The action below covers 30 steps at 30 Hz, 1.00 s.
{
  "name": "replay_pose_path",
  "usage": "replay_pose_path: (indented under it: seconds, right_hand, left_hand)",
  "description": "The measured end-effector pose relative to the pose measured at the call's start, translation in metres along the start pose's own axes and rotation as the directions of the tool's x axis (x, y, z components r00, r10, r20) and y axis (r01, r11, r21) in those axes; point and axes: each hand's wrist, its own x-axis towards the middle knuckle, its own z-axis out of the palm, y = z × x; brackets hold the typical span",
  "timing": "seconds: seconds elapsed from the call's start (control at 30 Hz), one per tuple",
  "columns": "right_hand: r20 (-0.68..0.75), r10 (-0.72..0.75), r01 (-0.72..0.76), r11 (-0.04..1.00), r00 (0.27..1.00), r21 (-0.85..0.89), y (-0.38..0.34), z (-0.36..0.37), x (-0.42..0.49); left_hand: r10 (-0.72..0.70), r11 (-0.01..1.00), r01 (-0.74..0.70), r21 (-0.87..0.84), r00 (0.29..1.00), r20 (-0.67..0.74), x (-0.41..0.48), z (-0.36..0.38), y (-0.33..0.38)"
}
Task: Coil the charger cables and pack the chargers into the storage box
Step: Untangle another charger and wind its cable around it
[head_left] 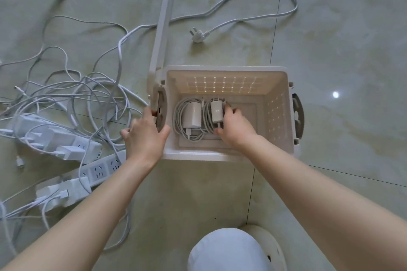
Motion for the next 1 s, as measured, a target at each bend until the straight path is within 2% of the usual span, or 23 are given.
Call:
replay_pose_path:
  seconds: [0.13, 0.23, 0.33, 0.4, 0.47, 0.53, 0.6, 0.63, 0.77, 0.87, 0.93, 1.0]
  right_hand:
    - [-0.090, 0.028, -0.043, 0.983, 0.996, -0.180, -0.023, 0.013, -0.018]
    - [-0.226, -0.163, 0.112, 0.968, 0.960, -0.225, -0.037, 0.020, -0.034]
    - [-0.356, -0.470, 0.430, 0.883, 0.808, -0.189, -0.057, 0.028, -0.049]
    - [-0.360, -0.617, 0.606, 0.779, 0.700, -0.158, -0.075, 0.036, -0.058]
    - [-0.282, -0.708, 0.708, 0.696, 0.647, -0.122, -0.092, 0.047, -0.063]
    - [-0.188, -0.750, 0.753, 0.654, 0.634, -0.073, -0.109, 0.060, -0.066]
    - [-0.095, -0.776, 0.775, 0.630, 0.624, -0.054, -0.126, 0.074, -0.069]
    - [-0.047, -0.784, 0.782, 0.621, 0.619, -0.061, -0.136, 0.080, -0.069]
    - [0.171, -0.802, 0.820, 0.558, 0.573, -0.128, -0.179, 0.105, -0.074]
    - [0.323, -0.780, 0.843, 0.515, 0.537, -0.157, -0.209, 0.127, -0.077]
    - [0.408, -0.755, 0.854, 0.494, 0.514, -0.162, -0.224, 0.142, -0.077]
    - [0.458, -0.721, 0.848, 0.498, 0.520, -0.179, -0.233, 0.159, -0.075]
  left_hand:
    - [0.082, 0.996, -0.079, -0.030, 0.992, 0.093, -0.004, -0.007, -0.009]
    - [0.165, 0.986, -0.158, -0.056, 0.973, 0.163, -0.012, -0.018, -0.020]
    - [0.269, 0.962, -0.259, -0.090, 0.954, 0.135, -0.024, -0.038, -0.047]
    - [0.284, 0.952, -0.271, -0.145, 0.956, 0.078, -0.031, -0.055, -0.076]
    - [0.204, 0.954, -0.205, -0.219, 0.979, -0.028, -0.037, -0.073, -0.110]
    - [0.048, 0.965, -0.080, -0.250, 0.990, -0.132, -0.043, -0.088, -0.148]
    - [-0.069, 0.977, 0.034, -0.211, 0.985, -0.159, -0.051, -0.095, -0.187]
    - [-0.097, 0.980, 0.073, -0.185, 0.988, -0.122, -0.055, -0.095, -0.205]
    - [-0.067, 0.993, 0.083, -0.088, 0.984, 0.168, -0.066, -0.084, -0.252]
    - [-0.010, 0.988, 0.062, -0.143, 0.940, 0.342, -0.066, -0.081, -0.268]
    - [0.038, 0.985, 0.022, -0.171, 0.940, 0.340, -0.066, -0.074, -0.278]
    - [0.090, 0.986, -0.053, -0.159, 0.967, 0.240, -0.067, -0.064, -0.284]
